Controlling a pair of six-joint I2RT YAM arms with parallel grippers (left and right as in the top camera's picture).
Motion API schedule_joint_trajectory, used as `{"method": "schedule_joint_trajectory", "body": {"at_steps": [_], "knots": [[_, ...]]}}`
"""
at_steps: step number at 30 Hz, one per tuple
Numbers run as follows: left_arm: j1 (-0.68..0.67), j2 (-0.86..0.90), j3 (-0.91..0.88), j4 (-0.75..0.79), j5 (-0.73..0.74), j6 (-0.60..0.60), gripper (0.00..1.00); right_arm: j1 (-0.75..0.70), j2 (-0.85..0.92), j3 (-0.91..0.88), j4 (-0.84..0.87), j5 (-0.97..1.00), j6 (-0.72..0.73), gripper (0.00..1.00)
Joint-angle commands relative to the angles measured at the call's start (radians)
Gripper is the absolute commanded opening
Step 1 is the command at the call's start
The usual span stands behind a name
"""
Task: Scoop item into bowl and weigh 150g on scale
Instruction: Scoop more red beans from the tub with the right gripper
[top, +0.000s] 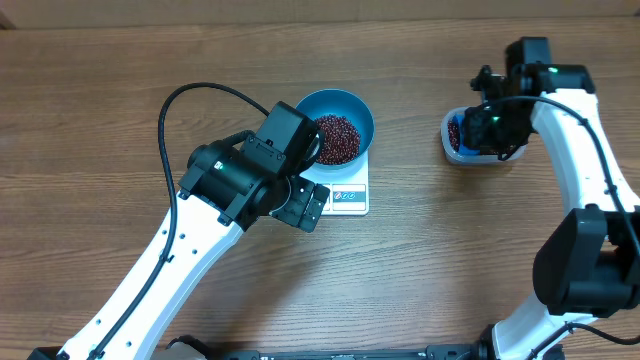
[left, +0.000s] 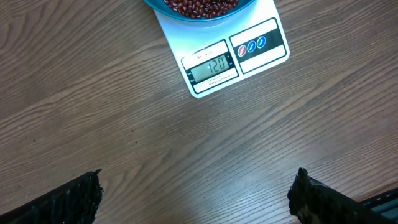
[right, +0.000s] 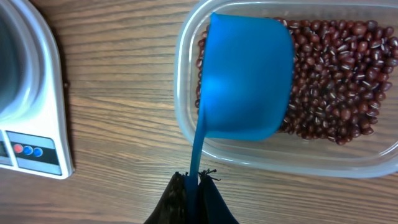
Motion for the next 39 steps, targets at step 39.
{"method": "schedule_joint_trajectory", "body": {"at_steps": [39], "knots": [[-0.006,0.005,-0.002,0.001,-0.009,-0.007,1.00,-0.316,-0.001,-0.034,-0.029,-0.510,-0.163,0.04]]}}
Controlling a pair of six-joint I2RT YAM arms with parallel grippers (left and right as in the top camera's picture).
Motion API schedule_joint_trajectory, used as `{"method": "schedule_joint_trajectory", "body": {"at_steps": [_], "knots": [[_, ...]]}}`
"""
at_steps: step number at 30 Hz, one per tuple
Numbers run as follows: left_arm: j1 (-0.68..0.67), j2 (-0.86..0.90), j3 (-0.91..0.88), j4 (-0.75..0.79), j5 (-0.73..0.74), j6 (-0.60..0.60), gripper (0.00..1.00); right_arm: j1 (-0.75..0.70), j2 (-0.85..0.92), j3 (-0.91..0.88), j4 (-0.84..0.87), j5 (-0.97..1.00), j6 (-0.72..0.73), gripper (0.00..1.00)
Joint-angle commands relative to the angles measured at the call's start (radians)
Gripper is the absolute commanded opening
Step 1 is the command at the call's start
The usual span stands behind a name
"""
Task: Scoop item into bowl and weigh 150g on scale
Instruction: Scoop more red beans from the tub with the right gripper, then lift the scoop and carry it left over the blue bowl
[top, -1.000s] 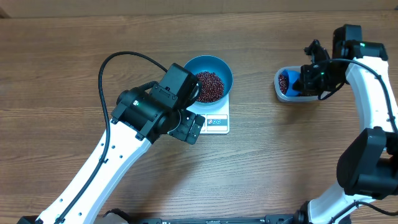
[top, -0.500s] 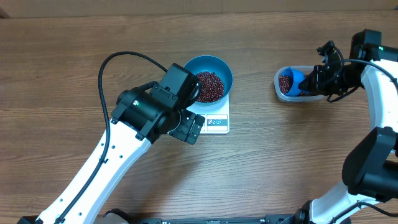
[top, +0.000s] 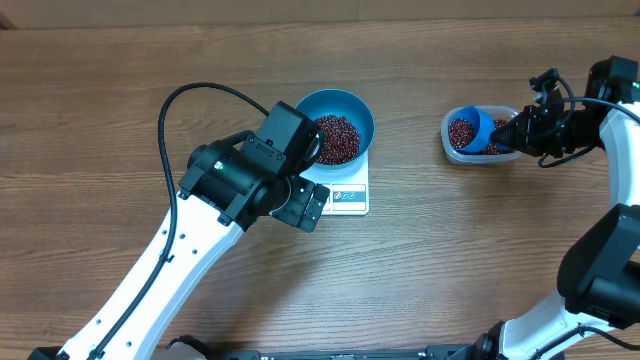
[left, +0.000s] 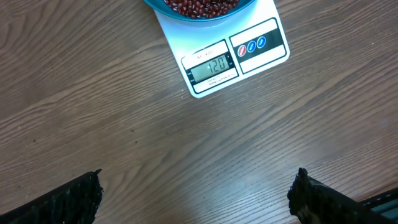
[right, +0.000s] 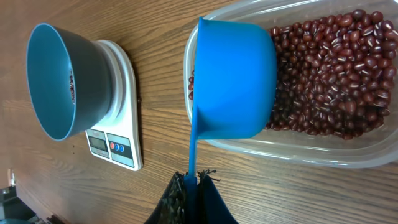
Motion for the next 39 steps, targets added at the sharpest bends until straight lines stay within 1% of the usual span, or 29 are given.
{"method": "schedule_joint_trajectory", "body": {"at_steps": [1,13,15,18,21,25,29,32,37,39], "knots": [[-0.006,0.005,-0.002,0.001,-0.009,-0.008,1.00,-0.023,-0.001,-0.007,-0.001,-0.060,-0.031,0.04],[-0.006,0.005,-0.002,0.001,-0.009,-0.007,0.99,-0.151,-0.001,-0.007,0.005,-0.166,-0.060,0.04],[-0.006,0.005,-0.002,0.001,-0.009,-0.008,0.99,-0.159,-0.001,-0.007,-0.001,-0.199,-0.064,0.04],[-0.006,0.005,-0.002,0.001,-0.009,-0.007,1.00,-0.170,-0.001,-0.007,-0.029,-0.263,-0.113,0.04],[-0.006,0.005,-0.002,0.001,-0.009,-0.007,0.99,-0.186,-0.001,-0.007,-0.039,-0.308,-0.114,0.04],[-0.006,0.005,-0.002,0.001,-0.009,-0.008,1.00,-0.218,-0.001,-0.007,-0.080,-0.408,-0.162,0.04],[-0.006,0.005,-0.002,0.001,-0.009,-0.008,1.00,-0.249,-0.001,-0.007,-0.118,-0.467,-0.196,0.04],[-0.006,0.005,-0.002,0.001,-0.009,-0.007,1.00,-0.250,-0.001,-0.007,-0.153,-0.496,-0.222,0.04],[-0.006,0.005,-0.002,0.001,-0.009,-0.007,1.00,-0.187,-0.002,-0.003,-0.174,-0.496,-0.257,0.04],[-0.006,0.005,-0.002,0.001,-0.009,-0.007,1.00,-0.138,-0.005,0.008,-0.174,-0.496,-0.266,0.04]]}}
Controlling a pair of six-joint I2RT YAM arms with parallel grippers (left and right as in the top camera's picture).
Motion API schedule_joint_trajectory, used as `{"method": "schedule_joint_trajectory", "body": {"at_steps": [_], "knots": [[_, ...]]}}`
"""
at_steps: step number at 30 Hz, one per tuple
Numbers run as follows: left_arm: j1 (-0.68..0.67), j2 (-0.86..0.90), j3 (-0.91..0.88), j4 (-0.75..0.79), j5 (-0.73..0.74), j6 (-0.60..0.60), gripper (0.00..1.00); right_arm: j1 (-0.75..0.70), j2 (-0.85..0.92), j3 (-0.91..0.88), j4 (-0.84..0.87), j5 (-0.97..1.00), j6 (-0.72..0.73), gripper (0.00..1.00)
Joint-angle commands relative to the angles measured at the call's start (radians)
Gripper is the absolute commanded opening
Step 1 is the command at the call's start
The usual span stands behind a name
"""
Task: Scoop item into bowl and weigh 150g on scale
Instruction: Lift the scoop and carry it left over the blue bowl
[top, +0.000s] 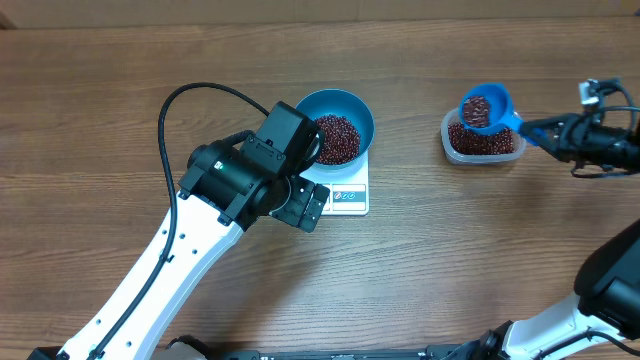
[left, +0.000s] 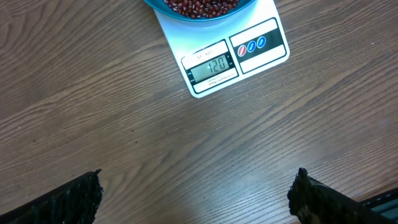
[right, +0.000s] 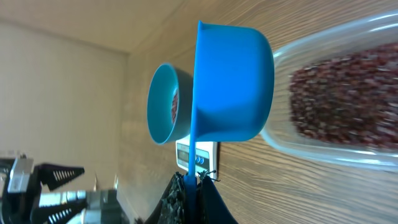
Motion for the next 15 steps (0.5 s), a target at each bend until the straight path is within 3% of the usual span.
{"method": "schedule_joint_trajectory", "body": {"at_steps": [1,6,15], "knots": [[-0.006,0.005,-0.002,0.001,-0.009,-0.008,1.00,0.092,-0.008,0.021,-0.001,-0.050,-0.041,0.04],[-0.006,0.005,-0.002,0.001,-0.009,-0.007,0.99,0.245,-0.031,0.101,0.013,-0.053,-0.028,0.04],[-0.006,0.005,-0.002,0.001,-0.009,-0.007,1.00,0.590,-0.035,0.209,0.239,0.181,0.221,0.04]]}}
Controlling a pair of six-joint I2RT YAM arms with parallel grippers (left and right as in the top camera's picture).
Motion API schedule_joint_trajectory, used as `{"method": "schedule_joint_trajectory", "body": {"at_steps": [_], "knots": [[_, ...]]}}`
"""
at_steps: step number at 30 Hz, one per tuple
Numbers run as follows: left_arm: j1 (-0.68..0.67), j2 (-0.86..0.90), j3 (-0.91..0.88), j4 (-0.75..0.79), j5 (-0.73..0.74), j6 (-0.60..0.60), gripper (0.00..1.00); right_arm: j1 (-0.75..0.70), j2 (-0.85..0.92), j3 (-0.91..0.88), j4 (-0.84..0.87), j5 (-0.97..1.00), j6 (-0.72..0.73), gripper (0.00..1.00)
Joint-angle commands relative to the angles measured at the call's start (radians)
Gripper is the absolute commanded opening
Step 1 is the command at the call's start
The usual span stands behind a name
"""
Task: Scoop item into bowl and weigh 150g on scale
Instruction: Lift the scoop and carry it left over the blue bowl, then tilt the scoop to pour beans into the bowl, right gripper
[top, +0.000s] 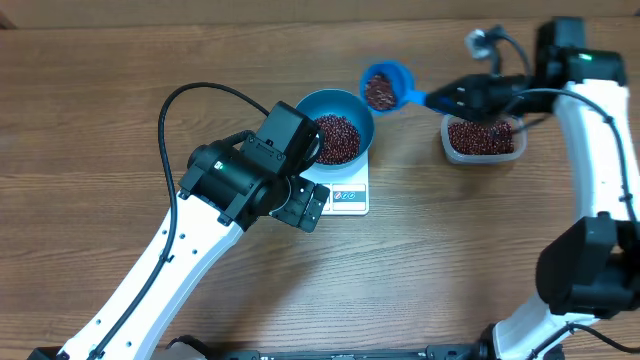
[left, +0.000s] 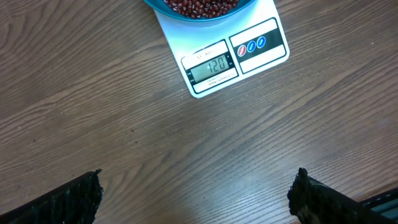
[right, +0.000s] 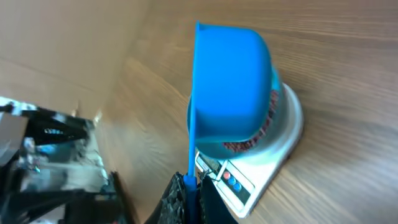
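Observation:
A blue bowl (top: 345, 110) holding red beans stands on the white scale (top: 345, 195); the scale's display (left: 212, 65) reads 120. A blue scoop (top: 382, 88) with beans in it hangs just right of the bowl's rim, and my right gripper (right: 191, 186) is shut on its handle. From the right wrist view the scoop's underside (right: 230, 81) covers most of the bowl. The clear tub of beans (top: 483, 137) sits at the right. My left gripper (left: 196, 193) is open above bare table, near the scale's front.
The left arm's black wrist (top: 250, 170) lies close against the scale's left side. A black cable (top: 200, 95) loops above it. The right arm (top: 590, 110) reaches in from the right edge over the tub.
The right gripper has carried the loaded scoop from above the tub leftward to beside the bowl's right rim. The left arm and the 120 reading have not changed.
The scoop was first mouth-down in the tub of beans. Then it lay tilted in the tub with the arm swung out right. Then it was held level and full above the tub, and now it is next to the bowl. The scale showed 120 throughout.

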Motion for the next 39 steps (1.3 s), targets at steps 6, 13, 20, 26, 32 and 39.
{"method": "schedule_joint_trajectory", "body": {"at_steps": [6,13,20,26,32,39], "knots": [[-0.006,0.005,-0.002,0.001,-0.009,-0.007,1.00,0.253,-0.033,0.035,0.142,0.339,0.154,0.04],[-0.006,0.005,-0.002,0.001,-0.009,-0.008,0.99,0.312,-0.033,0.035,0.143,0.528,0.154,0.04],[-0.006,0.005,-0.002,0.001,-0.009,-0.008,1.00,0.340,-0.034,0.035,0.152,0.571,0.145,0.04],[-0.006,0.005,-0.002,0.001,-0.009,-0.007,1.00,0.356,-0.042,0.035,0.138,0.587,0.101,0.04],[-0.006,0.005,-0.002,0.001,-0.009,-0.007,1.00,0.356,-0.069,0.036,0.145,0.586,0.036,0.04],[-0.006,0.005,-0.002,0.001,-0.009,-0.008,1.00,0.367,-0.097,0.037,0.121,0.585,-0.085,0.04]]}}
